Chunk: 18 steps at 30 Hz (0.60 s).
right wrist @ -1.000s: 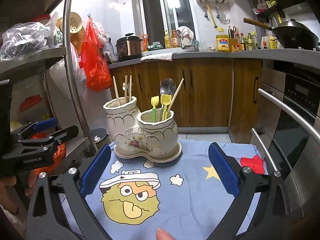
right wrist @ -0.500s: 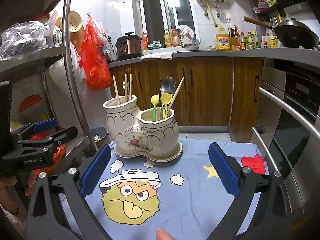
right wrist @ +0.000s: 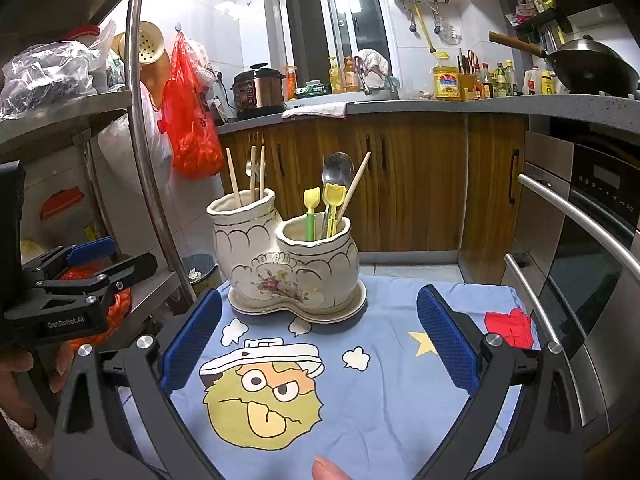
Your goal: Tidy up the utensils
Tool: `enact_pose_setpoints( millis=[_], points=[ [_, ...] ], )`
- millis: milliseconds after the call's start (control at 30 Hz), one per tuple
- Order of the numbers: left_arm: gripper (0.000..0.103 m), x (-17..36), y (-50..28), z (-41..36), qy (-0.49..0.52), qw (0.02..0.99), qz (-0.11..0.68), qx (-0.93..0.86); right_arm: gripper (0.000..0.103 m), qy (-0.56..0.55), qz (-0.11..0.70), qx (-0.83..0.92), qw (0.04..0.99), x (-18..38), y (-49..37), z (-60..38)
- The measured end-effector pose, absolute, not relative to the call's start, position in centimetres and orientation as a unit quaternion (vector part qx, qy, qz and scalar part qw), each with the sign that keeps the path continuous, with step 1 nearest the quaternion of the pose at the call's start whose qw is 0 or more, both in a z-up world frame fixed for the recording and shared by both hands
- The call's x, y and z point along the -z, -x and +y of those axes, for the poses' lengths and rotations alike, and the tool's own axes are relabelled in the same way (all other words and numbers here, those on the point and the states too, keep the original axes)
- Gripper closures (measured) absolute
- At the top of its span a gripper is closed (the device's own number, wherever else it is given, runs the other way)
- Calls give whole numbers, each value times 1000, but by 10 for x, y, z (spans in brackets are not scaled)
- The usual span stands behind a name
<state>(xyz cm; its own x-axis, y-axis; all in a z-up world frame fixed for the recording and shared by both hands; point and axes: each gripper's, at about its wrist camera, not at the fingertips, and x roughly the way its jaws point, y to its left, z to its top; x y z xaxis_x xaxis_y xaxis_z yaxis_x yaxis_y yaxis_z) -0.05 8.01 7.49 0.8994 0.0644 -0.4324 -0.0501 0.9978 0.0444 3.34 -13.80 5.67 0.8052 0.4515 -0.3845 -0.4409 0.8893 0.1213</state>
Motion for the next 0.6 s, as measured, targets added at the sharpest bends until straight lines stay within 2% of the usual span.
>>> enact_pose_setpoints(
  millis=[600],
  points=[
    [9,-74,0,79,-17,974,224,-27,6,-11,212,-234,949,-52,-38,-138]
  ],
)
